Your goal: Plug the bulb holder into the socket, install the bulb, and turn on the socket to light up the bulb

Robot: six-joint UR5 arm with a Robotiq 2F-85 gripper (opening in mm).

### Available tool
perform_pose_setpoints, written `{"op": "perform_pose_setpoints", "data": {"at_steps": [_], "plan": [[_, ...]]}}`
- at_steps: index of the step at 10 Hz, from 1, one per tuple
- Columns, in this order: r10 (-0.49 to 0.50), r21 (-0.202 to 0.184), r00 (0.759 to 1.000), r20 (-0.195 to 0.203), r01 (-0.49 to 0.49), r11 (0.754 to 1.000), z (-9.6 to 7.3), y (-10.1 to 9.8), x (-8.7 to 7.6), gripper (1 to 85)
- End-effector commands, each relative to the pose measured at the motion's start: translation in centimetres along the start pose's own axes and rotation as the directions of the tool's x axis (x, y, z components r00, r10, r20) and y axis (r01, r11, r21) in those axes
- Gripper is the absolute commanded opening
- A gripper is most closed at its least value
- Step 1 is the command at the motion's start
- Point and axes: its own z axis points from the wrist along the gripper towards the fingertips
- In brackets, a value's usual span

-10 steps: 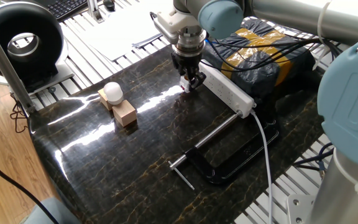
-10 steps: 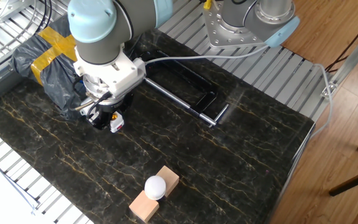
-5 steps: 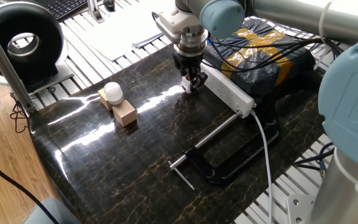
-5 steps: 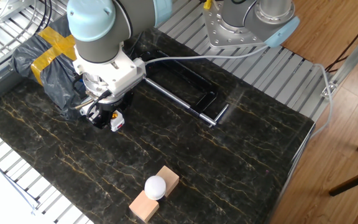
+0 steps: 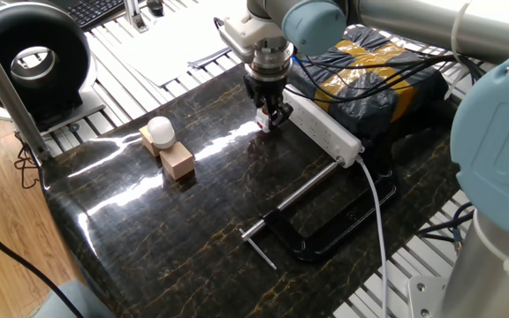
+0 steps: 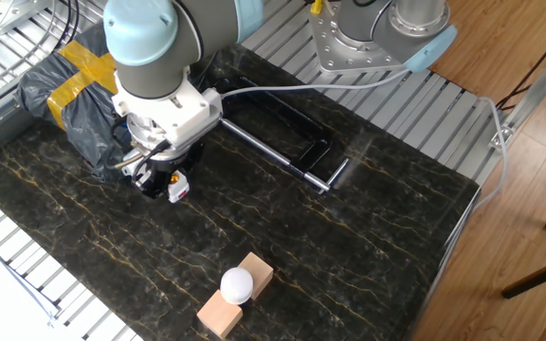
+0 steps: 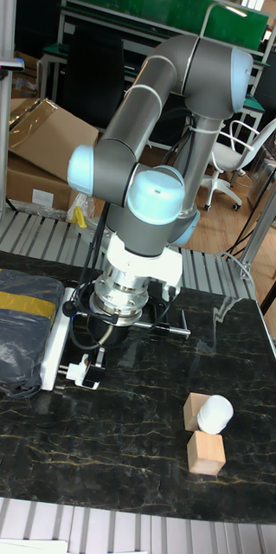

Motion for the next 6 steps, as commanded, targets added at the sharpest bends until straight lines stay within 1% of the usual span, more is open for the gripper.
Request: {"op": "perform_pose_setpoints", "data": {"at_steps": [1, 3, 6], "plan": [[-0.004, -0.008, 1.0, 0.006, 0.004, 1.0, -0.19, 0.24, 0.25, 1.0], [-0.004, -0.013, 1.0, 0.01, 0.004, 1.0, -0.2, 0.43, 0.29, 1.0], [-0.006, -0.008, 1.0, 0.01, 0.006, 1.0, -0.13, 0.31, 0.37, 1.0]]}}
